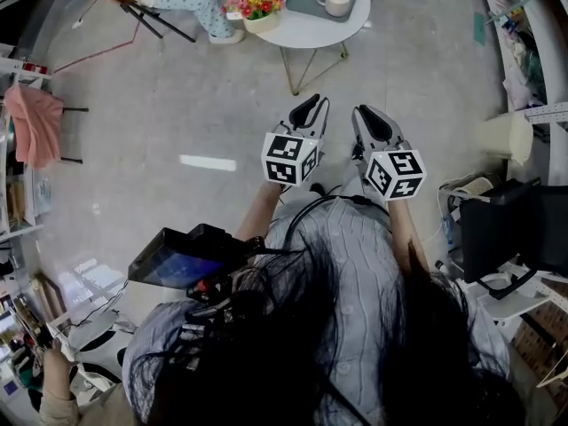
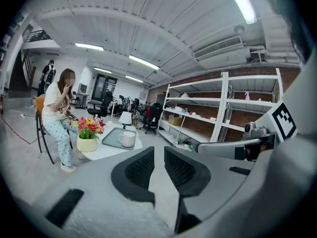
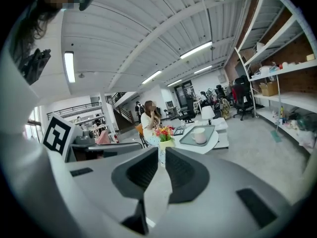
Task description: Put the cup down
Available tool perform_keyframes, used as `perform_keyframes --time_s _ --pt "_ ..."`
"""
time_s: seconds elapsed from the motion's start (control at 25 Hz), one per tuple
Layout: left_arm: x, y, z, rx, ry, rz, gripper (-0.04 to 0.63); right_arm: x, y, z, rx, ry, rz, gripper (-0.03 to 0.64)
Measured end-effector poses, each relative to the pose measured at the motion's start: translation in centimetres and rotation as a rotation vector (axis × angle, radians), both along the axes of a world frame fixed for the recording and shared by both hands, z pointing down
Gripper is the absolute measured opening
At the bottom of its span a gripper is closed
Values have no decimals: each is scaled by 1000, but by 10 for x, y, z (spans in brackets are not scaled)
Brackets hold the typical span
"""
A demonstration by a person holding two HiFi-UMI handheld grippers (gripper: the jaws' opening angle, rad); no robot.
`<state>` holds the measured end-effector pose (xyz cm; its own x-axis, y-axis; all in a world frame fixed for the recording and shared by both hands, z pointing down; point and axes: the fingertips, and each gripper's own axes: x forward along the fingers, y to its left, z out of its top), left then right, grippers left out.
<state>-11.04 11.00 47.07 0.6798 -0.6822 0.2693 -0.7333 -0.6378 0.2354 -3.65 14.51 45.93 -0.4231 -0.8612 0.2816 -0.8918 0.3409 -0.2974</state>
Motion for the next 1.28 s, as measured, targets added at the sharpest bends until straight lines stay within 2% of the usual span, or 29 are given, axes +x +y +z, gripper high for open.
perform_keyframes --time_s 0.52,0.92,1.28 --pt "-7 2 -9 25 19 -19 72 -6 8 -9 40 35 -26 60" --pt "1 -6 5 6 16 -28 72 2 0 4 25 34 -36 58" --pt "-1 -10 -7 7 3 -23 72 -1 -6 -8 28 30 -36 58"
